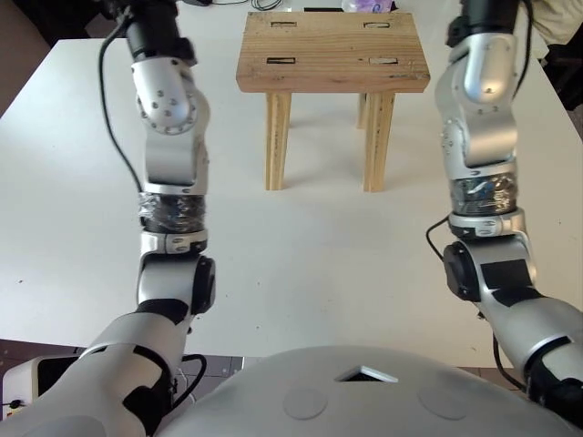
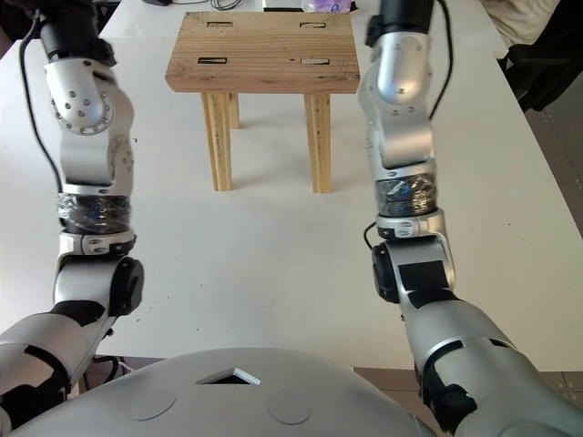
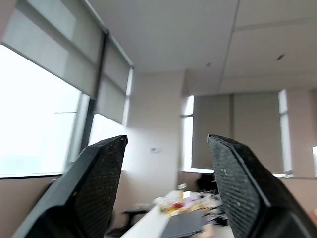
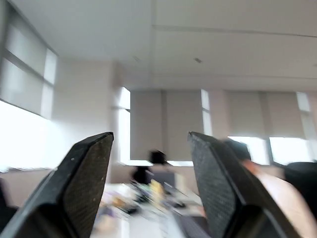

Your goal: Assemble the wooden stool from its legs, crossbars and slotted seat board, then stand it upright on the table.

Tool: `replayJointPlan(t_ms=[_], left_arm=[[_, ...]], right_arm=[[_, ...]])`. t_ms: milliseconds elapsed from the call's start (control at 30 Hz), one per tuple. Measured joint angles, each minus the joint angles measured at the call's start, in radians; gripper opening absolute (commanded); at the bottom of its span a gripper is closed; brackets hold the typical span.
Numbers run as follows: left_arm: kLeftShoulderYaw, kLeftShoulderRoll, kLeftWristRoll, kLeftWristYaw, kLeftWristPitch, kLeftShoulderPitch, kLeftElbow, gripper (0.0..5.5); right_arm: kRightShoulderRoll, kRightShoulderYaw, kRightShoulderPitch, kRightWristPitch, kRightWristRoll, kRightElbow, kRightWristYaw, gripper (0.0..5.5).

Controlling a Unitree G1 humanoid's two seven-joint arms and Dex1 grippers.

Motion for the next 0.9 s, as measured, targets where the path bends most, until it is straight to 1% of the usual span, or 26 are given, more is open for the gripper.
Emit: replayJointPlan(t_ms=[67, 167, 233, 400, 500, 633, 733, 900], left_arm=[[-0.05, -0.072, 0.015, -0.015, 0.006, -0.029, -0.024, 3.01], [-0.038, -0.11, 0.018, -0.009, 0.046, -0.019, -0.046, 3.01], [-0.026, -0.108, 0.022, -0.017, 0.078, 0.005, -0.073, 3.01], [-0.02, -0.105, 0.037, -0.054, 0.174, 0.081, -0.148, 3.01], [-0.019, -0.104, 0.107, -0.035, 0.187, 0.079, -0.163, 3.01], [-0.004, -0.111, 0.146, -0.002, 0.206, 0.024, -0.102, 3.01], [-0.01, -0.123, 0.163, -0.002, 0.225, -0.062, -0.039, 3.01], [0.003, -0.176, 0.17, 0.022, 0.331, -0.139, -0.01, 3.01]], right_arm=[[0.059, 0.04, -0.015, 0.002, -0.03, -0.047, 0.015, 2.77], [0.093, -0.008, -0.015, 0.033, -0.038, -0.072, -0.018, 2.77], [0.093, -0.028, 0.003, 0.055, -0.054, -0.082, -0.028, 2.77], [0.135, -0.014, 0.052, 0.084, -0.109, -0.142, -0.033, 2.77], [0.161, -0.012, 0.052, 0.083, -0.134, -0.158, -0.035, 2.77], [0.178, -0.024, 0.048, 0.087, -0.147, -0.132, -0.035, 2.77], [0.2, -0.027, 0.016, 0.105, -0.157, -0.091, -0.044, 2.77], [0.222, -0.056, -0.007, 0.118, -0.182, -0.08, -0.088, 2.77]])
